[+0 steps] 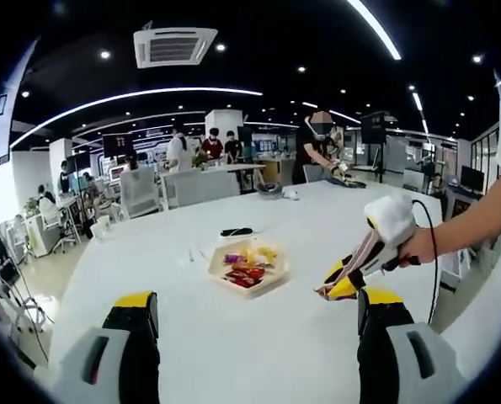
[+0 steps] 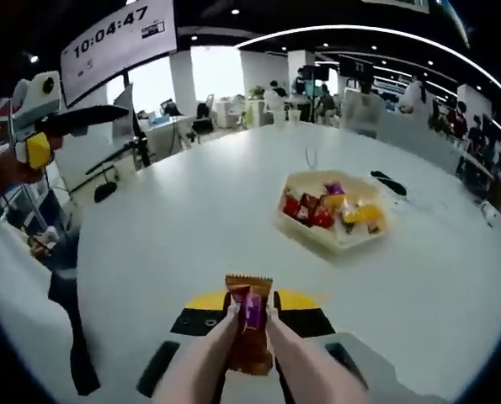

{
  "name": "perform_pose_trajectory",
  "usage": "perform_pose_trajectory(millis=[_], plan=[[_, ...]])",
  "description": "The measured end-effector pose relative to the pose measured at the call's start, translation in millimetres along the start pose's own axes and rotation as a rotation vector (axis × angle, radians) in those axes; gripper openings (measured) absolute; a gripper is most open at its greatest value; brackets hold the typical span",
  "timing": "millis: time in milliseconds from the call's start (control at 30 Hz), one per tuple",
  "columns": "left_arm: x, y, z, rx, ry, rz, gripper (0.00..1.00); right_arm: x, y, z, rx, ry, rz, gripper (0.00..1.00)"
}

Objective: Place the target food into the container with the food tongs after gripping and lifting it, then release it inside without dropping or visibly crushing the food.

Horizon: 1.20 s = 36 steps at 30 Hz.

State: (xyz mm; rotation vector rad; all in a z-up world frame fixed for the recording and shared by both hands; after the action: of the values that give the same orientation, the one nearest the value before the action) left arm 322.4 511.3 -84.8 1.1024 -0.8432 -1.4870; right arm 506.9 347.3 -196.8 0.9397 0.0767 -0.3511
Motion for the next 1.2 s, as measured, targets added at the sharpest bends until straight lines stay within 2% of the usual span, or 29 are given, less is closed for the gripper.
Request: perform_pose_trajectory(millis=[33, 167, 200, 300, 367, 500, 600, 700, 733, 800, 833, 1000, 1200], plan=[[2.3, 1.4, -5, 0.010, -0.017, -0.001, 0.99, 1, 4.5, 13, 0.028, -0.032, -0.024, 0.19], [8.5, 5.7, -15, 0.036, -0.058, -0.007, 0.99, -1, 9.5, 39, 0.061, -0.056, -0.043, 0.19], [11.0, 7.5, -19, 0.045, -0.074, -0.009, 0.99, -1, 13.6, 50, 0.096, -0.088, -0.057, 0.19], [14.2, 10.3, -24, 0.055, -0.094, -0.018, 0.99, -3, 14.1, 59, 0.098, -0.092, -0.077, 0.19], [19.0, 14.3, -29, 0.069, -0.121, -0.023, 0.99, -4, 16.9, 73, 0.133, -0.116, -0.088, 0.19], [22.9, 18.0, -34, 0.083, -0.150, -0.038, 0.99, -5, 14.2, 94, 0.169, -0.165, -0.103, 0.19], [23.3, 18.1, -34, 0.085, -0.162, -0.040, 0.99, -6, 5.4, 106, 0.178, -0.188, -0.118, 0.19], [22.3, 17.2, -33, 0.081, -0.167, -0.049, 0.99, -8, -4.0, 115, 0.185, -0.217, -0.123, 0.19], [22.1, 17.0, -33, 0.081, -0.167, -0.050, 0.99, -8, -8.9, 118, 0.185, -0.242, -0.154, 0.19], [20.3, 14.9, -32, 0.072, -0.168, -0.053, 0.99, -8, -15.4, 122, 0.186, -0.243, -0.174, 0.19], [18.9, 13.5, -32, 0.068, -0.167, -0.054, 0.99, -7, -18.4, 124, 0.197, -0.266, -0.174, 0.19], [14.9, 10.9, -33, 0.054, -0.163, -0.051, 0.99, -8, -24.2, 125, 0.186, -0.262, -0.203, 0.19], [13.9, 13.0, -35, 0.051, -0.164, -0.057, 0.99, 0, -21.7, 123, 0.202, -0.276, -0.215, 0.19]])
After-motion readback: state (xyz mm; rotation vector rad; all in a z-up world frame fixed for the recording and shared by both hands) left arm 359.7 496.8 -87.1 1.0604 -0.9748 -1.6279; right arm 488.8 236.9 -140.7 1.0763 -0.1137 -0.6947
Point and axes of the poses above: the point that each gripper's makers call its tool centre point, and the gripper's own axes: z roughly backward along the fingers, x roughly to its right, y roughly out of its top, the point moved 6 cm from there along z, roughly backward along the fingers, and after that the axes turned 11 degrees about -z, right-handed, at the moved point
